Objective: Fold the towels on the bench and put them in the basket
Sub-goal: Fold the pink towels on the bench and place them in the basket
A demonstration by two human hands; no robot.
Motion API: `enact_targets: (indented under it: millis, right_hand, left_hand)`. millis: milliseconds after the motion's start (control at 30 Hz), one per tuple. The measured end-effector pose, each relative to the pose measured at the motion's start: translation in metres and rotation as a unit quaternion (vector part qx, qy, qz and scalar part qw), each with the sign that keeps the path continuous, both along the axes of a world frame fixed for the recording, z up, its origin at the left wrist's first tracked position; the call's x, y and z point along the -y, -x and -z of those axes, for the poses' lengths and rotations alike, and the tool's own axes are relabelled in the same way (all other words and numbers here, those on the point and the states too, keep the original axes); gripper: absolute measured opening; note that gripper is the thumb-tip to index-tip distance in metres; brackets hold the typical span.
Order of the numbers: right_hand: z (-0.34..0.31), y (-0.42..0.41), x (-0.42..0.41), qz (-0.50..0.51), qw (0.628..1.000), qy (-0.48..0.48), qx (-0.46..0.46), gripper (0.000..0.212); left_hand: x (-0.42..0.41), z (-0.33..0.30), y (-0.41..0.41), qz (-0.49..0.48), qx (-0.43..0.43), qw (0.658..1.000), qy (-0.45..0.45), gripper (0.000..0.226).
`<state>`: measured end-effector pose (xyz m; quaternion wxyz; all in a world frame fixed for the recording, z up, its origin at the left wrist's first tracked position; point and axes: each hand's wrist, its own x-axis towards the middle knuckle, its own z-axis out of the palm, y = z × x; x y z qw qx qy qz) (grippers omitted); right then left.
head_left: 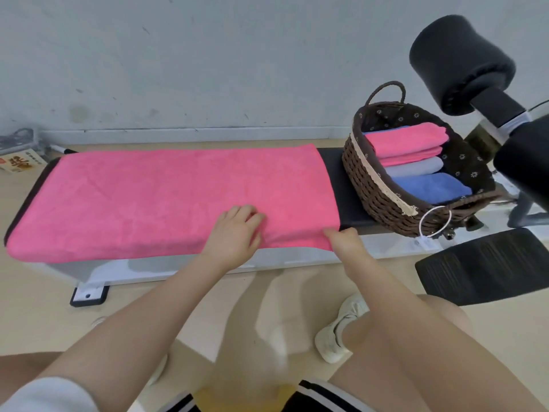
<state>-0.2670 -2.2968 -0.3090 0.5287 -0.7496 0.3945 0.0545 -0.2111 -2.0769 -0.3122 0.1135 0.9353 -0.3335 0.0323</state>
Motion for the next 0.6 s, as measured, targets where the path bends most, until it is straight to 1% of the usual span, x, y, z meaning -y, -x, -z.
enact_targets:
  millis: [33, 67, 100, 133, 167, 200, 233, 300, 333, 367, 500, 567, 600]
  right_hand:
    - [0.003, 0.001, -0.005, 0.026, 0.998, -0.048, 0.007, 0.031]
    - [0.003, 0.002, -0.009, 0.041, 0.997, -0.069, 0.015, 0.032]
    - [0.005, 0.002, -0.011, 0.043, 0.997, -0.058, 0.031, 0.024]
    - [0.004, 0.003, -0.014, 0.039, 0.998, -0.032, 0.047, 0.012]
    - [0.002, 0.003, -0.018, 0.033, 0.997, -0.006, 0.072, 0.005]
    - [-0.003, 0.002, -0.023, 0.022, 0.995, 0.017, 0.101, 0.009]
    - [-0.009, 0.001, -0.031, 0.001, 0.991, 0.032, 0.132, 0.011]
    - [-0.020, -0.005, -0.049, -0.062, 0.979, 0.060, 0.184, 0.014]
    - [-0.028, -0.009, -0.061, -0.096, 0.972, 0.072, 0.203, 0.016]
    - [-0.034, -0.014, -0.074, -0.127, 0.964, 0.078, 0.218, 0.018]
    - [-0.064, -0.042, -0.134, -0.214, 0.942, 0.063, 0.252, 0.031]
    - [-0.070, -0.061, -0.165, -0.261, 0.931, 0.036, 0.255, 0.030]
    - [-0.073, -0.069, -0.181, -0.284, 0.924, 0.035, 0.254, 0.029]
  left_hand:
    - [-0.002, -0.001, 0.002, 0.004, -0.008, 1.000, -0.007, 0.046]
    - [-0.004, -0.002, 0.004, 0.009, -0.025, 1.000, -0.016, 0.051]
    - [-0.005, -0.004, 0.005, 0.017, -0.042, 0.999, -0.024, 0.059]
    - [-0.007, -0.006, 0.004, 0.025, -0.057, 0.998, -0.033, 0.067]
    - [-0.009, -0.007, 0.003, 0.030, -0.074, 0.996, -0.037, 0.073]
    - [-0.010, -0.008, 0.002, 0.030, -0.094, 0.995, -0.026, 0.075]
    - [-0.012, -0.011, 0.001, 0.025, -0.120, 0.992, 0.008, 0.072]
    - [-0.017, -0.017, 0.001, 0.007, -0.180, 0.978, 0.101, 0.051]
    - [-0.021, -0.019, 0.001, -0.001, -0.199, 0.969, 0.144, 0.042]
    - [-0.026, -0.022, 0.001, -0.014, -0.205, 0.961, 0.185, 0.040]
    - [-0.067, -0.032, -0.003, -0.094, -0.178, 0.931, 0.304, 0.035]
    - [-0.095, -0.037, -0.003, -0.153, -0.165, 0.905, 0.361, 0.032]
    - [-0.110, -0.038, -0.001, -0.188, -0.159, 0.886, 0.392, 0.031]
